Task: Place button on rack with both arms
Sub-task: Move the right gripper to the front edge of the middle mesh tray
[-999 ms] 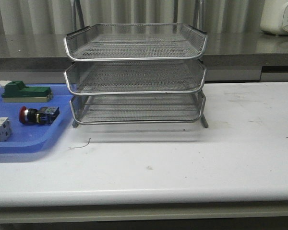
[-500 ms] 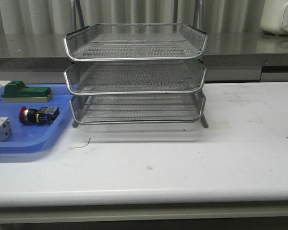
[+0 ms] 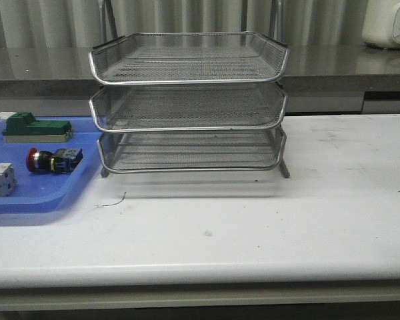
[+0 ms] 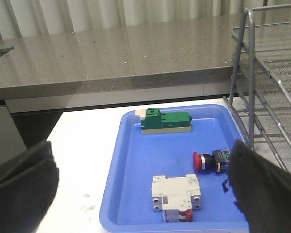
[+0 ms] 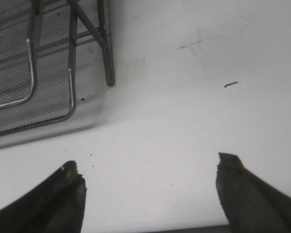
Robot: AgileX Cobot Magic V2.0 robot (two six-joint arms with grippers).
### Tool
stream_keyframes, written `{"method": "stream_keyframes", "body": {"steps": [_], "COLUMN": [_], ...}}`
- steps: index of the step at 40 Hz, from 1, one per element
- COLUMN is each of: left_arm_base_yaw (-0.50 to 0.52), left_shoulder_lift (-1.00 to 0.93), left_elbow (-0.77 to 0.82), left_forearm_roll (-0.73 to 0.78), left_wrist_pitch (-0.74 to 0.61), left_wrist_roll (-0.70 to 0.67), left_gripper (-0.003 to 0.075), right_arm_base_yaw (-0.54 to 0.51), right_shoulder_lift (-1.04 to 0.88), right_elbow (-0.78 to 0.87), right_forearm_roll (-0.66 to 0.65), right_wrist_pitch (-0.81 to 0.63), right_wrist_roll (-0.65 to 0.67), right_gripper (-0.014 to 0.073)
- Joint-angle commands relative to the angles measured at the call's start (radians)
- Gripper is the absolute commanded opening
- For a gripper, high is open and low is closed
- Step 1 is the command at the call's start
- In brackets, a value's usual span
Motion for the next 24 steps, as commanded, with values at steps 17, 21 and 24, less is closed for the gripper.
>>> {"method": "stream_keyframes", "body": {"steps": [17, 21, 24], "left_arm_base_yaw": [0.002, 0.002, 0.002], "left_shoulder_lift": [0.012, 0.012, 0.012], "left_elbow": [-0.04, -0.04, -0.04], "left_forearm_roll": [0.001, 0.001, 0.001], "left_wrist_pitch": [-0.082, -0.082, -0.082], "left_wrist_roll": [-0.012, -0.012, -0.012], "left_gripper": [0.0671, 0.0671, 0.0671], "right_arm_base_yaw": [0.084, 0.072, 0.054], "right_shoulder_lift": [0.34, 0.383, 0.415], "right_elbow": [-0.264, -0.281, -0.283], "right_forearm_roll": [0.456, 0.698, 0.903], "right_wrist_pitch": [0.031, 0.106, 0.183], "right_wrist_roll": [-0.339, -0.541, -0.741], "right_gripper": [0.0495, 0.0473, 0.0473]}}
